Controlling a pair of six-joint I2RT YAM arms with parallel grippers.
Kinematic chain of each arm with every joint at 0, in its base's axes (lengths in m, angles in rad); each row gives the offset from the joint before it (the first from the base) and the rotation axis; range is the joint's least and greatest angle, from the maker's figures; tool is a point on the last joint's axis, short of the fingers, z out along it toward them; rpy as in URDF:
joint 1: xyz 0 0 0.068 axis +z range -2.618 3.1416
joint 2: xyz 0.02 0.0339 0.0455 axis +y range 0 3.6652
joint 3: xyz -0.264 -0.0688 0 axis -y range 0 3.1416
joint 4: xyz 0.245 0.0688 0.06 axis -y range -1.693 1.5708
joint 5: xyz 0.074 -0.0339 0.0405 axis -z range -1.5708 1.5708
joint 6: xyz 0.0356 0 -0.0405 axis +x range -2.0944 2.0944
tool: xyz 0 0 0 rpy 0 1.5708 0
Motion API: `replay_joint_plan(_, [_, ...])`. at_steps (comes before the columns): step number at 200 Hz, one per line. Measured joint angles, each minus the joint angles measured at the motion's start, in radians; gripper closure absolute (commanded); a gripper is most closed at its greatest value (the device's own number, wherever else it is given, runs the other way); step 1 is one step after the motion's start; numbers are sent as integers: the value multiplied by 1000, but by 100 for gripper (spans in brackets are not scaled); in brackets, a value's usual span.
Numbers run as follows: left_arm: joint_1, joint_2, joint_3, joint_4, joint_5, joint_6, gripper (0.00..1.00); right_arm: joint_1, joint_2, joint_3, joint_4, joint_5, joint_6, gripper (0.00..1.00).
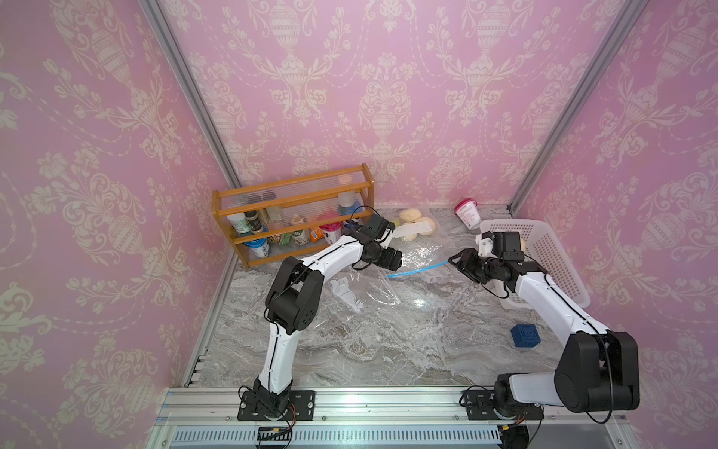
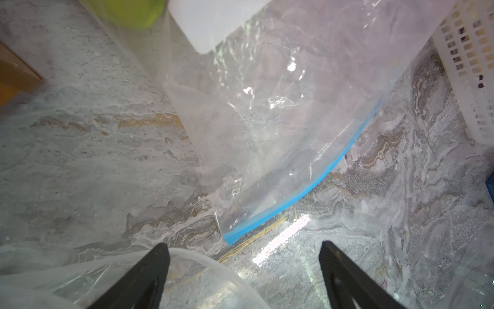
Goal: Open the zip-top bag and take out the pear
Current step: Pick up the zipper food storage bag at the center of the board.
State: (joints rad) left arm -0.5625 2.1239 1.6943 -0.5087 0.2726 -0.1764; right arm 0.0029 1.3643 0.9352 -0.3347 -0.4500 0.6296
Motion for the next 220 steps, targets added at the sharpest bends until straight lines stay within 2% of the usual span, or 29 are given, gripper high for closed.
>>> replay_joint_plan(63, [0, 127, 60, 66, 9, 27, 7, 19, -1, -4, 17, 0, 29, 47])
replay_joint_plan(80, [0, 161, 85, 69, 9, 32, 10, 19, -6, -4, 17, 0, 34, 48])
replay_joint_plan(93, [0, 175, 91, 77, 12, 37, 21, 19, -13, -4, 17, 0, 38, 49])
replay_joint_plan(114, [0, 177, 92, 86, 47, 45, 58, 19, -26, -5, 15, 4, 38, 52])
replay_joint_plan(151, [-4, 159, 84, 93, 116, 50, 100, 19, -40, -5, -5, 45, 6, 62])
replay_joint_plan(192, [-5, 36, 58, 71, 156, 60, 100, 19, -41, 5, -61, 82, -75, 65])
replay_joint_plan(220, [-5, -52, 73, 31, 165, 60, 100, 28, -47, 28, -85, 112, -159, 60])
